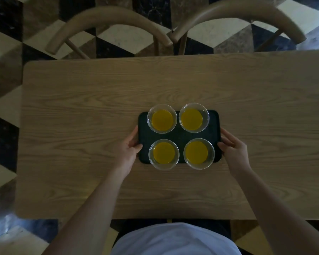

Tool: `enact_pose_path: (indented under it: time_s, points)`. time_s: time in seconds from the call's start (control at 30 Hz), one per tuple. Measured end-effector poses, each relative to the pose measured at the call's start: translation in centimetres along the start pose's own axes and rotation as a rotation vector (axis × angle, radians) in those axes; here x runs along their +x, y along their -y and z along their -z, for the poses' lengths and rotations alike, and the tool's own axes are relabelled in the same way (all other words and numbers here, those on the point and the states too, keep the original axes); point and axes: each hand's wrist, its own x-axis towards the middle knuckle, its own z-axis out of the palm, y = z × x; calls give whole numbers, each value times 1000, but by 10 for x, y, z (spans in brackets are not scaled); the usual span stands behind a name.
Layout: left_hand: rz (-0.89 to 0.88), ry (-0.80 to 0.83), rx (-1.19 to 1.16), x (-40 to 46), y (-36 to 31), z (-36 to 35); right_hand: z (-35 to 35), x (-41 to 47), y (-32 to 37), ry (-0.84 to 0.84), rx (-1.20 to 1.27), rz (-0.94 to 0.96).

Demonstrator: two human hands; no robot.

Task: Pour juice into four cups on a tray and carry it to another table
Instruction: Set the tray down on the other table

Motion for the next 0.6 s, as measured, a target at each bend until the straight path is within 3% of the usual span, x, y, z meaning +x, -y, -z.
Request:
enact_pose_path:
  time_s: [0.6]
  points:
    - [15,30,-38,-28,29,-1,22,-24,-32,11,14,-19]
